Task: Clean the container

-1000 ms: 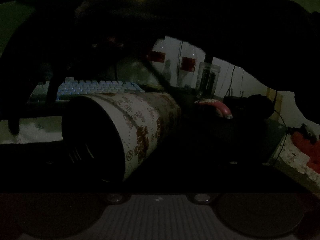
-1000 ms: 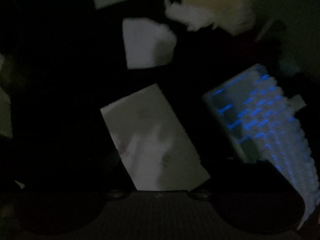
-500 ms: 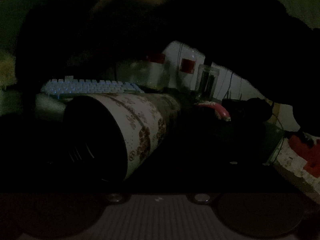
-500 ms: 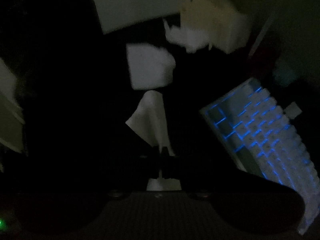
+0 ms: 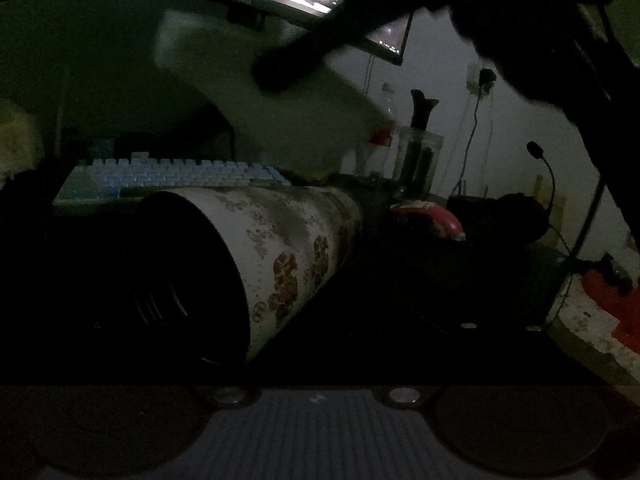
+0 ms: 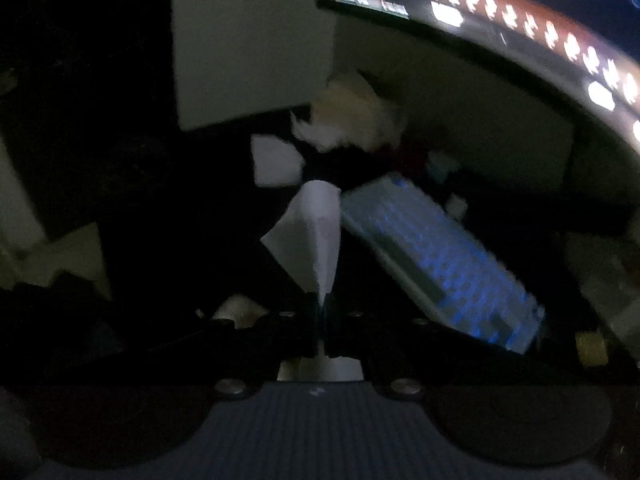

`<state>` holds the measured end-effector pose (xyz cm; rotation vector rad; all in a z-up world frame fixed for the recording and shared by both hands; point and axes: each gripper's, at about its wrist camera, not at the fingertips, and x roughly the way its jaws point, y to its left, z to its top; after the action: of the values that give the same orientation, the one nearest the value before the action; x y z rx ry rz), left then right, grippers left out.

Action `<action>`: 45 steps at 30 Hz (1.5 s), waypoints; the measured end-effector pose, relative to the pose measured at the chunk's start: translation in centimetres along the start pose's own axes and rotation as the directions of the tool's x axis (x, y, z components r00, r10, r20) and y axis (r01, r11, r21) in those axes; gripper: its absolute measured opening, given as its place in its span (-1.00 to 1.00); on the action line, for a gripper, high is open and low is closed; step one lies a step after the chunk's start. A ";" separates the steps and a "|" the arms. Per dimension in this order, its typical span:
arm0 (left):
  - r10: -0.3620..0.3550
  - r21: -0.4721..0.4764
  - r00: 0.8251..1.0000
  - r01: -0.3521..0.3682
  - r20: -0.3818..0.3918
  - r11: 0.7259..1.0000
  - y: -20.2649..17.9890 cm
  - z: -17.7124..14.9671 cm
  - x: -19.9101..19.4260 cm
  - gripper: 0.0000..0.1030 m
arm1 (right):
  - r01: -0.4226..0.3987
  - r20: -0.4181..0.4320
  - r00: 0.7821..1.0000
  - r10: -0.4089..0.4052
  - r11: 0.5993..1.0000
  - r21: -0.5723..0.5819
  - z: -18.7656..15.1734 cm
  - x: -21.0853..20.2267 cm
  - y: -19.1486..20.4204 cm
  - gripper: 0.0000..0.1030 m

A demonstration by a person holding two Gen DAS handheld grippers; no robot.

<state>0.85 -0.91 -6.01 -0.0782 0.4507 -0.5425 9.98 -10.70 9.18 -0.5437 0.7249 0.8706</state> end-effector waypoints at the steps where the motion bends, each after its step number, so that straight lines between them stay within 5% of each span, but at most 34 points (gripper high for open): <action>1: 0.005 0.002 1.000 -0.005 -0.001 1.000 0.1 -0.1 -0.2 0.90 | -0.016 -0.007 1.000 0.016 1.000 0.015 -0.5 0.3 -0.2 -0.92; 6: 0.018 0.012 1.000 -0.018 -0.008 1.000 0.1 -0.2 -0.5 0.91 | -0.053 -0.044 0.997 0.058 0.994 0.096 -2.1 2.3 0.2 -0.90; 9: 0.013 -0.010 1.000 -0.013 0.007 1.000 0.3 -0.2 -0.5 0.91 | -0.061 -0.013 0.998 0.063 0.990 0.130 -2.8 1.5 0.0 -0.69; 11: 0.007 -0.019 1.000 -0.006 0.013 1.000 0.4 -0.2 -0.5 0.91 | -0.073 0.006 0.997 0.073 0.988 0.136 -3.2 1.4 -0.2 -0.11; 13: 0.002 -0.022 1.000 -0.002 0.016 1.000 0.5 -0.2 -0.6 0.91 | -0.110 0.030 0.994 0.107 0.981 0.162 -4.0 1.7 -1.1 0.10; 21: -0.003 -0.022 1.000 0.004 0.021 1.000 0.6 -0.3 -0.7 0.91 | -0.287 0.257 0.946 0.196 0.875 0.391 -7.4 1.5 -3.9 0.10; 23: 0.000 -0.021 1.000 0.001 0.021 1.000 0.5 -0.4 -0.6 0.91 | -0.278 0.293 0.943 0.158 0.859 0.431 -7.9 1.4 -4.5 -0.35; 25: 0.003 -0.019 1.000 -0.003 0.021 1.000 0.4 -0.4 -0.5 0.91 | -0.191 0.303 0.951 0.067 0.895 0.403 -8.4 1.1 -3.3 -0.62; 29: 0.009 -0.021 1.000 -0.009 0.020 1.000 0.1 -0.4 -0.3 0.91 | -0.036 0.348 0.934 -0.084 0.945 0.324 -9.5 0.8 0.1 -0.62; 36: 0.016 -0.012 1.000 -0.016 0.006 1.000 -0.5 -0.1 -0.1 0.95 | 0.026 0.326 0.930 -0.168 0.918 0.397 -10.6 0.6 -1.5 -0.62; 38: 0.017 -0.006 1.000 -0.017 0.003 1.000 -0.7 -0.1 0.0 0.98 | 0.014 0.326 0.932 -0.160 0.912 0.410 -10.5 0.6 -1.2 -0.59; 42: 0.025 0.006 1.000 -0.025 -0.005 1.000 -1.0 -0.1 0.3 0.98 | -0.148 0.373 0.928 0.000 0.918 0.367 -10.2 0.5 0.2 -0.58; 45: 0.024 0.008 1.000 -0.024 -0.006 1.000 -1.1 -0.1 0.3 0.98 | -0.142 0.368 0.930 -0.001 0.922 0.361 -10.3 0.5 0.0 -0.59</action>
<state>0.50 -1.97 -6.02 -0.0631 0.4552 -0.5216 6.67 -17.48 2.19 -0.0003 0.5557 0.8398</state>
